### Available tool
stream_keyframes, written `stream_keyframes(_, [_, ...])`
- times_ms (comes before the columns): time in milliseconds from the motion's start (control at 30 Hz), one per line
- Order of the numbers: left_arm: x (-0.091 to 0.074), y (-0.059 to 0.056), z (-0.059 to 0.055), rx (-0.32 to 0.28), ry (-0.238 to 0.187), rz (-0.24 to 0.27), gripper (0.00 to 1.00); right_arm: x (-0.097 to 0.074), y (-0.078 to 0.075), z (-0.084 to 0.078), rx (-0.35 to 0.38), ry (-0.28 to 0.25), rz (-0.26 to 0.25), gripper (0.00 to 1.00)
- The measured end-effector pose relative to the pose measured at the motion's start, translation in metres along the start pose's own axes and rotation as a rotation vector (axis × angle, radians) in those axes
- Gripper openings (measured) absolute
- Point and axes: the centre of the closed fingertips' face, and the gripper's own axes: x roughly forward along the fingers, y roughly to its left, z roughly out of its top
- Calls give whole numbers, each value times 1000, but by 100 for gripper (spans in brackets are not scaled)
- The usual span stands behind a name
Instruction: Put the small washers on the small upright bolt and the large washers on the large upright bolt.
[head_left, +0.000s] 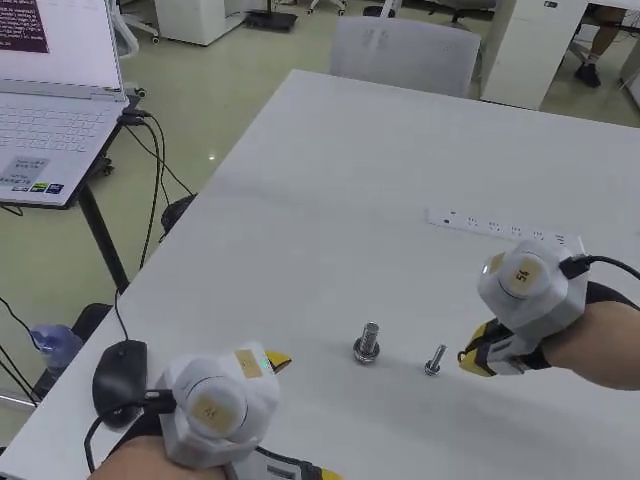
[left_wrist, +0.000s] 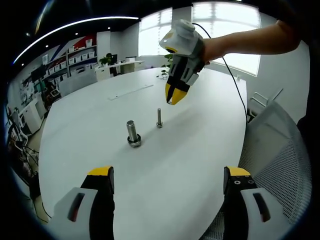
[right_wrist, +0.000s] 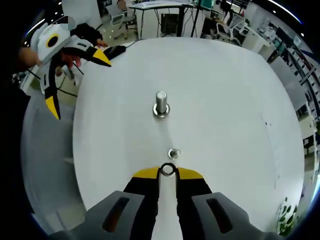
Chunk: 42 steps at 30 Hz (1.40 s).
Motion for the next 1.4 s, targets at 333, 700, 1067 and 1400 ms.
stream_keyframes(333, [2,3,1,-7,-5,4,92,13,-11,9,-36,19,2,13])
stream_keyframes(700, [2,9,-2,-19,3,6,94,21,-15,11,-44,33,15,13])
stream_keyframes(1067, [1,9,-6,-32,11,0,92,28,-12,12,-52,44,30,13])
stream_keyframes(1400, [0,7,-11,-42,20,0,90,36,-10,9,-71,66,36,13])
